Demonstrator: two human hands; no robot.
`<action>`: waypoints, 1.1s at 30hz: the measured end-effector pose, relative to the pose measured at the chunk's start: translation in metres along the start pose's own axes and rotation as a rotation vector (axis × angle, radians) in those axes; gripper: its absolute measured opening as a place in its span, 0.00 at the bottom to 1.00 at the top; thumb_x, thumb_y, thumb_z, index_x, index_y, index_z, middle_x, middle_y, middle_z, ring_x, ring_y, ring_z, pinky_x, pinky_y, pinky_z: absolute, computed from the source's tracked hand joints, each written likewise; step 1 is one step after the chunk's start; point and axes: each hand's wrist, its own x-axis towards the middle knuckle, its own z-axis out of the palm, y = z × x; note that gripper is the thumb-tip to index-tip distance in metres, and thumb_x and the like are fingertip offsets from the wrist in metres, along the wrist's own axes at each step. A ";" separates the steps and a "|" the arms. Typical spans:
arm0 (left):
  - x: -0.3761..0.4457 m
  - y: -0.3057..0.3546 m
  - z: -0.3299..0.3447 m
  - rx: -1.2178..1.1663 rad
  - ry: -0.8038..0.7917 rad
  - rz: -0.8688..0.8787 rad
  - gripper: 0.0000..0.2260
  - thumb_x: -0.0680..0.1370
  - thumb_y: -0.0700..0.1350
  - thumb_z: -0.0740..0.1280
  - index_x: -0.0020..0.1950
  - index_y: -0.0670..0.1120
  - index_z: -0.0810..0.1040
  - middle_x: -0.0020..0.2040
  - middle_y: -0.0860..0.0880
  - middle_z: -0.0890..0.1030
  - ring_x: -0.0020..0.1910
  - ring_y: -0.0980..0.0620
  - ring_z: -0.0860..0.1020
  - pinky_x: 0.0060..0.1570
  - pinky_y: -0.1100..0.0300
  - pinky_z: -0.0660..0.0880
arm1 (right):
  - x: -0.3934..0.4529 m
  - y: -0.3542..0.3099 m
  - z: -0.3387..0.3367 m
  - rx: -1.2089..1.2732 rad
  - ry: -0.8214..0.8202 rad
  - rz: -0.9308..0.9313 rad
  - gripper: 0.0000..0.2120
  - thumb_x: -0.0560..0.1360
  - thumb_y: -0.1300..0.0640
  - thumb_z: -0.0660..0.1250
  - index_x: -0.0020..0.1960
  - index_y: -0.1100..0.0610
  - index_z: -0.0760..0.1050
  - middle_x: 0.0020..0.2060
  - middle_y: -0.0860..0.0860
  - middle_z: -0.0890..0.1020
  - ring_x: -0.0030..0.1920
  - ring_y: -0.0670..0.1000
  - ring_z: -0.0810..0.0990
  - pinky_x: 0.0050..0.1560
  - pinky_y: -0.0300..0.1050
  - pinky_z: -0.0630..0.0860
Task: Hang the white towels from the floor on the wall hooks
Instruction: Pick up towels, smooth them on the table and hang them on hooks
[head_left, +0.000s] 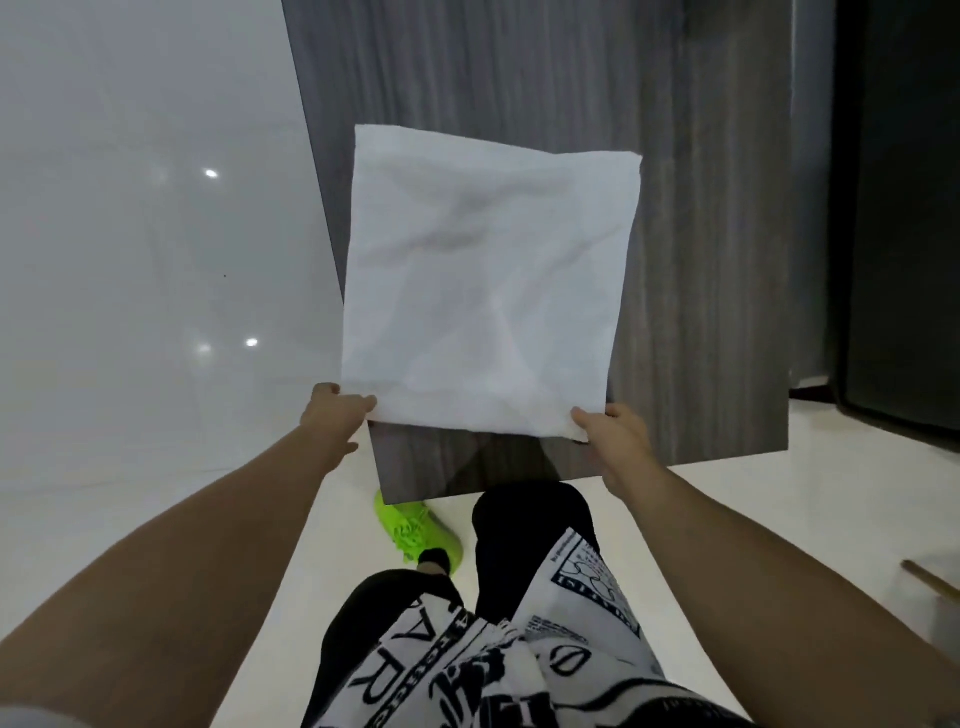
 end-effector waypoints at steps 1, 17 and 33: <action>0.001 0.002 0.000 -0.056 -0.053 -0.012 0.21 0.77 0.44 0.70 0.68 0.43 0.69 0.61 0.41 0.75 0.52 0.43 0.76 0.51 0.48 0.76 | -0.003 0.000 -0.001 0.043 -0.026 0.014 0.14 0.73 0.58 0.73 0.57 0.60 0.77 0.52 0.54 0.83 0.52 0.56 0.82 0.52 0.52 0.80; -0.098 -0.055 -0.106 -0.149 -0.105 0.295 0.02 0.77 0.34 0.67 0.45 0.37 0.75 0.34 0.41 0.74 0.29 0.47 0.71 0.29 0.60 0.73 | -0.135 0.030 0.004 0.078 -0.043 -0.270 0.06 0.76 0.62 0.70 0.45 0.64 0.77 0.35 0.60 0.81 0.33 0.55 0.79 0.43 0.53 0.80; -0.282 -0.161 -0.424 -0.674 0.223 0.881 0.14 0.78 0.48 0.68 0.58 0.39 0.78 0.52 0.43 0.82 0.49 0.45 0.80 0.60 0.49 0.75 | -0.476 -0.092 0.090 -0.143 -0.181 -1.028 0.10 0.76 0.60 0.70 0.54 0.64 0.78 0.40 0.58 0.82 0.40 0.56 0.82 0.48 0.52 0.80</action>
